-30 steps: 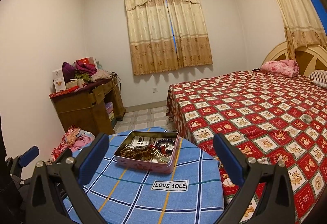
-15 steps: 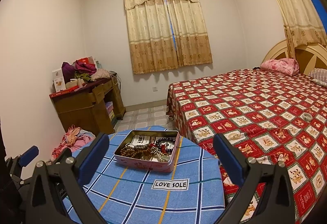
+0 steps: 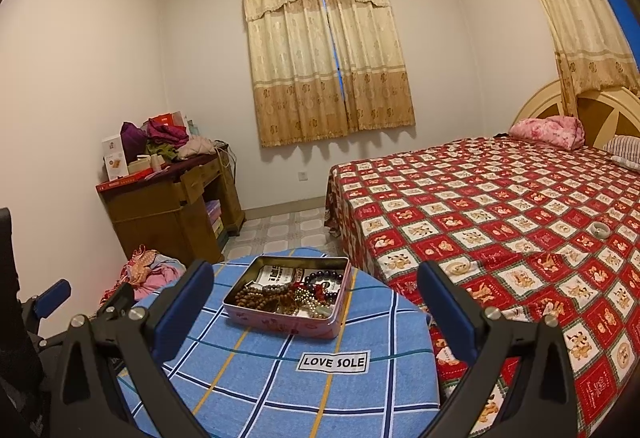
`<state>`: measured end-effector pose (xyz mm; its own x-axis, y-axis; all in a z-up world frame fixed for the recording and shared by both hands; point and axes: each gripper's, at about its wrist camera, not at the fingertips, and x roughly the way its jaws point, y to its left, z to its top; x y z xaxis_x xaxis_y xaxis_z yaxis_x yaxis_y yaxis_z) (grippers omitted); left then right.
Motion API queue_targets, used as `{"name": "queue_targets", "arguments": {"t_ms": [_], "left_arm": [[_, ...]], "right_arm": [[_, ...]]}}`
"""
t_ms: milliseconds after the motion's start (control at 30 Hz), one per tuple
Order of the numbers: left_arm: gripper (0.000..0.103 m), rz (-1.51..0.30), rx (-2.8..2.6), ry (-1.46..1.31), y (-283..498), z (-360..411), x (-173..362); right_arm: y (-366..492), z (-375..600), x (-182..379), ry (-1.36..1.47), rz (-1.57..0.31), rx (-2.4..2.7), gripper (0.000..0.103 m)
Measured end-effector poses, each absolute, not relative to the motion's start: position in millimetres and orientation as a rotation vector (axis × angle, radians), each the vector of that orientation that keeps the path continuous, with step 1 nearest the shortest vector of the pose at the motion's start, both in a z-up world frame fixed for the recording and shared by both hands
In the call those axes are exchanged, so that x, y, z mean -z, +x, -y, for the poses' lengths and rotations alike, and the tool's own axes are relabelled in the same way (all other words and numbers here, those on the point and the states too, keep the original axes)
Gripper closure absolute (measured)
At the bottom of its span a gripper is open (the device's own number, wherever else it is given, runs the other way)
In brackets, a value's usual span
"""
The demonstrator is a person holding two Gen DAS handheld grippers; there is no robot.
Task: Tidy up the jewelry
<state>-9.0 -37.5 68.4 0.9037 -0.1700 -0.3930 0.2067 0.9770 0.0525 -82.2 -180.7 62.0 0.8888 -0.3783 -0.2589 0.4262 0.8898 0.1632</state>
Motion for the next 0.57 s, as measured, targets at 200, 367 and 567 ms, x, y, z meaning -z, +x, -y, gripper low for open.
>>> {"name": "queue_targets", "arguments": {"t_ms": [200,367,567], "left_arm": [[0.019,-0.421,0.251,0.042,-4.2,29.6,-66.1],[0.019,-0.417,0.237,0.049,-3.5,30.9,-65.4],[0.019,-0.432,0.199,0.091,4.2,33.1,-59.9]], "right_arm": [[-81.1,181.0,-61.0,0.219,-0.226,0.420,0.000],[-77.6,181.1,-56.3,0.217,-0.238,0.418,0.000],[-72.8,189.9,-51.8,0.213,-0.259,0.454,0.000]]}}
